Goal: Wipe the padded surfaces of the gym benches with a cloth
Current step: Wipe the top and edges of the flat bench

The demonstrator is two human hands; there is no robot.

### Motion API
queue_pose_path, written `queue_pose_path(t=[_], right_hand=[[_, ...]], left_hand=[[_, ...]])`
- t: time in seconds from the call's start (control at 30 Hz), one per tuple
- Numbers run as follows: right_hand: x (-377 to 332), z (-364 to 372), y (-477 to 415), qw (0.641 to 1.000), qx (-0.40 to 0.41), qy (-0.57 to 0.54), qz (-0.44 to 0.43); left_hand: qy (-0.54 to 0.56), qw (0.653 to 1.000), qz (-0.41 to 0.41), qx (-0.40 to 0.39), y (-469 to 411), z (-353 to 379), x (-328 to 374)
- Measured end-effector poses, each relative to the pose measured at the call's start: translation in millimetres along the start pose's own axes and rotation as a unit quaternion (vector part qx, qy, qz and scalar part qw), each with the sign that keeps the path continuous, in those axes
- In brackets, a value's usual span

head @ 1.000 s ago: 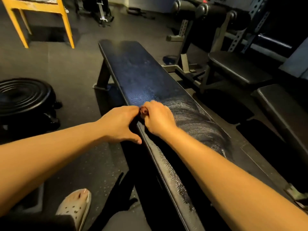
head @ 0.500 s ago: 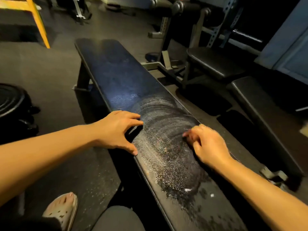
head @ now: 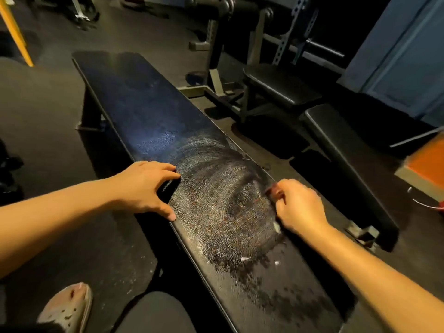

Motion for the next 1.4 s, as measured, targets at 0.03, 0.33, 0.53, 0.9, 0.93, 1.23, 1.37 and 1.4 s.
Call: queue_pose_path(t=[0.03,0.33,0.53,0.9,0.93,1.23,1.37,1.4], right_hand=[[3.5,-3.9,-19.7,0.999,0.016,-0.004,0.028],[-116.8,-4.5,63.6,0.984,-0.022,-0.059,-0.165],[16.1,-10.6,-15.1,0.996,0.036,0.016,0.075],[-10.0,-8.4,27.8,1.0,0.0,0.002,-0.01],[10.1,-11.0,6.3,0.999,0.016,0.019,0.031],[-144.9,0.3,51.7,0.974,-0.025,-0.089,-0.206],[-64.4,-3.2,-31.2,0.998,0.035,-0.012,-0.048],[-54.6,-2.7,-56.7,0.999,0.047,0.004,-0.027]], left_hand=[[0.002,1.0,-0.004,-0.002,-0.2,1.6,-0.9],[0.022,1.0,-0.009,-0.004,12.8,7.1,-1.1],[-0.023,0.999,-0.018,-0.028,10.9,10.3,4.1],[0.01,0.999,-0.019,-0.034,10.3,11.9,1.8],[0.01,0.999,-0.021,-0.034,9.5,12.0,1.6],[0.001,1.0,-0.015,-0.013,11.7,13.9,-2.9],[0.004,1.0,-0.009,-0.003,11.4,12.6,-0.7],[0.001,1.0,-0.008,-0.002,11.2,12.1,0.2]])
Point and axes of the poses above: each hand's wrist, its own y-axis away from the middle knuckle, its own z-axis out of the palm, x = y × z, the point moved 9 cm from there along -y, towards the middle knuckle, and after that the axes turned 7 degrees about y, right-handed, at the moved point
